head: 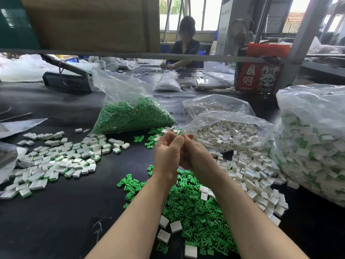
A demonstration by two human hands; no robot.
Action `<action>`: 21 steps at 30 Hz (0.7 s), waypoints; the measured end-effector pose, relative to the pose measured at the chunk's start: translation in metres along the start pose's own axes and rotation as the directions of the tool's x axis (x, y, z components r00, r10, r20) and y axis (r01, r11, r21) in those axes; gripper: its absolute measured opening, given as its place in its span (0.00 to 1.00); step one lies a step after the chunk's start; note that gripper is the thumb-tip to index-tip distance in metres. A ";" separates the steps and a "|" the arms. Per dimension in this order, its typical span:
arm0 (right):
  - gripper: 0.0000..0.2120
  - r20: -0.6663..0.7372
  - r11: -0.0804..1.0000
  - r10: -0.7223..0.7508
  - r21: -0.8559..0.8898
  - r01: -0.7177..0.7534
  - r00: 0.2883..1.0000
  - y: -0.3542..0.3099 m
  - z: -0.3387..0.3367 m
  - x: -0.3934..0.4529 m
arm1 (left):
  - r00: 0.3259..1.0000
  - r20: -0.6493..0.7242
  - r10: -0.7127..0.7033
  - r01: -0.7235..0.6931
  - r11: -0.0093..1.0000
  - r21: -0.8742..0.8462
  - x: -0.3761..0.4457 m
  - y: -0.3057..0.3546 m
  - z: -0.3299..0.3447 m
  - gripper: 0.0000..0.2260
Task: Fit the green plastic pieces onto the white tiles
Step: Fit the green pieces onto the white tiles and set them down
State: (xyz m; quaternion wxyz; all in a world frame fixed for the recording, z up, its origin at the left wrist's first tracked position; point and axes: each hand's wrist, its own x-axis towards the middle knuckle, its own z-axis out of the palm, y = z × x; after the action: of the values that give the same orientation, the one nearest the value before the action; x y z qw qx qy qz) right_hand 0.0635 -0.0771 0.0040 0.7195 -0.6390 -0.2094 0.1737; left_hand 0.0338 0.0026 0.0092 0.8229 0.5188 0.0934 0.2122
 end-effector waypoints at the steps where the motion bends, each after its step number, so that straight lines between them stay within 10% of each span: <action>1: 0.33 -0.005 1.000 0.001 0.001 -0.001 1.000 0.001 0.000 0.001 | 1.000 -0.001 -0.001 0.001 1.000 0.005 0.000 0.000 0.000 0.16; 21: 0.24 0.072 0.995 -0.001 0.100 -0.007 0.997 0.012 -0.006 0.011 | 0.996 0.084 -0.014 0.008 0.998 0.066 0.007 -0.007 -0.011 0.08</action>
State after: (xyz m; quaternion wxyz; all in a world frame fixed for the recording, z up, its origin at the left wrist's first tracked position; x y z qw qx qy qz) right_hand 0.0763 -0.0752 -0.0076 0.7424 -0.5958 -0.2251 0.2078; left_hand 0.0379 0.0124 -0.0013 0.8097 0.5535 0.0685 0.1823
